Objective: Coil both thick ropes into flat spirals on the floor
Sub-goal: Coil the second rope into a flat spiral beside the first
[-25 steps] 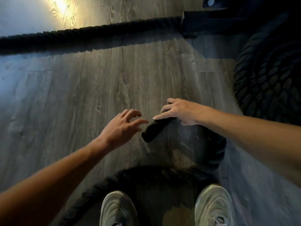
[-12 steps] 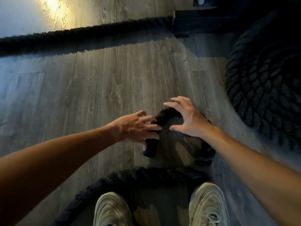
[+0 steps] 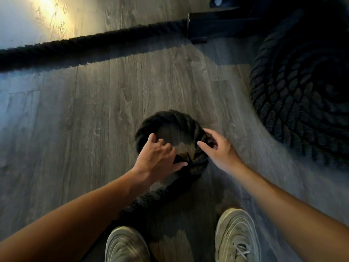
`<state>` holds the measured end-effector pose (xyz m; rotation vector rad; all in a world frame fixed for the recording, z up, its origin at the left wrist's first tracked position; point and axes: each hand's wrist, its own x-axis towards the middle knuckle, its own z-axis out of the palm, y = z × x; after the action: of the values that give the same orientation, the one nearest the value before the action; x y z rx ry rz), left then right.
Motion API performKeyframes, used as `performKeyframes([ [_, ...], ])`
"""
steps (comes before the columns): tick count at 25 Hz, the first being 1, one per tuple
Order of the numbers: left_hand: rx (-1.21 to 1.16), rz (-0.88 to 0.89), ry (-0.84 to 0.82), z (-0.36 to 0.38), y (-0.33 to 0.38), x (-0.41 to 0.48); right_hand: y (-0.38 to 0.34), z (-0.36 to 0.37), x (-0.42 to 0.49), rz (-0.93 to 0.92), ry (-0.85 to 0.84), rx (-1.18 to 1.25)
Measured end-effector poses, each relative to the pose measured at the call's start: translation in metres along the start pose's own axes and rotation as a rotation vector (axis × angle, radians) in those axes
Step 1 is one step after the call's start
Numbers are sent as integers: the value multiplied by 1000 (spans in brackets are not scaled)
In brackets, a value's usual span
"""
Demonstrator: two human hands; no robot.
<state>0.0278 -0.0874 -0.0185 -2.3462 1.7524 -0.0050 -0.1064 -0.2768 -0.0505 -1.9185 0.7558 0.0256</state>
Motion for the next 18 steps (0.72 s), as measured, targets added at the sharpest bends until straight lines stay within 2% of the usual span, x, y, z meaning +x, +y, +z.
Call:
performKeyframes([
  [3,-49,-149,-191,-7,6,6,-16,10,18,-39,-1,-113],
  [9,-296,-390,-282,-8,-8,25,-26,10,11,-33,-31,-154],
  [11,-370,-424,-272,-5,-11,22,-24,9,8,20,-21,-112],
  [15,-392,-439,-204,-5,-4,10,-25,40,-4,255,117,-41],
  [18,-411,-419,-203,0,-8,7,-32,49,-3,298,142,-52],
])
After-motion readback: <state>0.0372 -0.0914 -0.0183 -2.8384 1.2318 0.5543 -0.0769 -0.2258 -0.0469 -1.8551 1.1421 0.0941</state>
